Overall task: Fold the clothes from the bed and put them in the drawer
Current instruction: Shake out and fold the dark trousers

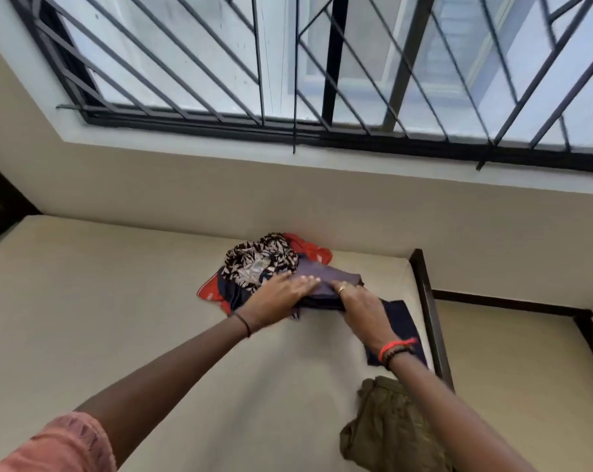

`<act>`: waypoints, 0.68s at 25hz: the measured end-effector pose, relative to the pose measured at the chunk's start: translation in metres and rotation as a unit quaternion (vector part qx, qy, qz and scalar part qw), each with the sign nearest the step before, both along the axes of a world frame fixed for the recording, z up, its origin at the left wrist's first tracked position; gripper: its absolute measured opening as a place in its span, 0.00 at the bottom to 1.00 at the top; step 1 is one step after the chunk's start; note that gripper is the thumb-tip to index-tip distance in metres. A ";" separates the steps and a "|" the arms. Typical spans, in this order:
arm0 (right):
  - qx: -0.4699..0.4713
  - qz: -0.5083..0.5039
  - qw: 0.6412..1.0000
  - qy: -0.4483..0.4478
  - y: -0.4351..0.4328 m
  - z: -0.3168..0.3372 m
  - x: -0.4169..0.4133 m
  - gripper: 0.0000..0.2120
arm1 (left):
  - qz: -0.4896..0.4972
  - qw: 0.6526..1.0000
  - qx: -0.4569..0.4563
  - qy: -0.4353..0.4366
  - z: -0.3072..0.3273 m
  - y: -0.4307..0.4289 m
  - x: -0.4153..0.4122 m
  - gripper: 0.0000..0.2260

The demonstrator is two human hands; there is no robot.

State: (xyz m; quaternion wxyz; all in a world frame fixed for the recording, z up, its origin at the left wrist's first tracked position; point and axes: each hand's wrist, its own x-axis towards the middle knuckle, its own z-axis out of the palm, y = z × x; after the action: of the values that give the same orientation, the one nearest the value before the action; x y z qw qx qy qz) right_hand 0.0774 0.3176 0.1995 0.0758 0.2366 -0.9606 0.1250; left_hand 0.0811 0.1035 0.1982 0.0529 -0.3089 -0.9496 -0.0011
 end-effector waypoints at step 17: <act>-0.016 -0.144 0.908 -0.394 -0.042 -0.379 0.206 0.28 | -0.009 0.961 -0.001 -0.275 -0.374 -0.022 0.238 0.23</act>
State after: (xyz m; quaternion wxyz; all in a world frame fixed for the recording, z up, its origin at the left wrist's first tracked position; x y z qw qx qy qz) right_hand 0.2836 0.2756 -0.1791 -0.2876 0.0261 -0.9339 0.2109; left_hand 0.3191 0.0812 -0.1758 -0.2110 -0.3051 -0.9247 -0.0853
